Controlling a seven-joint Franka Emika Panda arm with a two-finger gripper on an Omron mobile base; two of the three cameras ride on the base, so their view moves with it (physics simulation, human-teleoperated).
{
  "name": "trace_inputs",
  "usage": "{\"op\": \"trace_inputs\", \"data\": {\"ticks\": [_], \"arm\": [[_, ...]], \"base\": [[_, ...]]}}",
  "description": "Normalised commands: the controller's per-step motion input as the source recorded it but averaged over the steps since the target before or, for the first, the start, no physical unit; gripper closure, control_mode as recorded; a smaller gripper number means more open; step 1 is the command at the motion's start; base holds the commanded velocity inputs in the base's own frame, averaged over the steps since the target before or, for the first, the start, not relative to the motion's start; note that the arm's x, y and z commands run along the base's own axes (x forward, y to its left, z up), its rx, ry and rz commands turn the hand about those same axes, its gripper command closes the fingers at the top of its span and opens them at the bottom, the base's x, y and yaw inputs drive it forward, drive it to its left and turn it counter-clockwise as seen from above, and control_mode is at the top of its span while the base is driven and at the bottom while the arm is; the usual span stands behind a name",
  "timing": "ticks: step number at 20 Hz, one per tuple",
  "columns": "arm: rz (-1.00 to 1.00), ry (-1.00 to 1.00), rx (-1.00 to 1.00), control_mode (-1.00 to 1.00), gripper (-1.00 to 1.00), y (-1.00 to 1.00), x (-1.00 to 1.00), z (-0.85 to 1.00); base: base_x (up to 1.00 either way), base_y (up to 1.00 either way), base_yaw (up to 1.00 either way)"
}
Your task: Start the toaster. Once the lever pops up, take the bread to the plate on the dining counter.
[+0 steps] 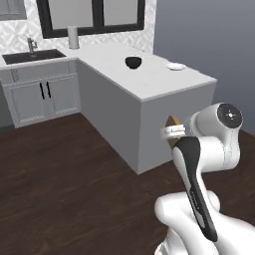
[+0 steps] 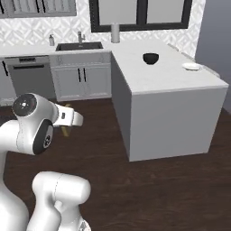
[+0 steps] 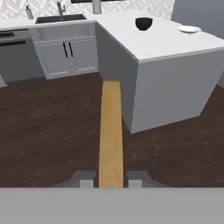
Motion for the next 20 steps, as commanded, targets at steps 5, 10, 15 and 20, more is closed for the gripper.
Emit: {"op": "trace_inputs", "data": {"ticks": [5, 10, 15, 20], "arm": [[0.0, 0.0, 0.0, 1.0, 1.0, 0.0, 0.0, 0.0], [0.0, 0.0, 0.0, 1.0, 1.0, 0.0, 0.0, 0.0], [0.0, 0.0, 0.0, 1.0, 1.0, 0.0, 0.0, 0.0], [0.0, 0.0, 0.0, 1.0, 1.0, 0.0, 0.0, 0.0]], "base": [[1.0, -0.67, 0.02], [1.0, -0.82, 0.12], [0.91, -0.98, 0.17], [0.83, -0.98, 0.18]]}}
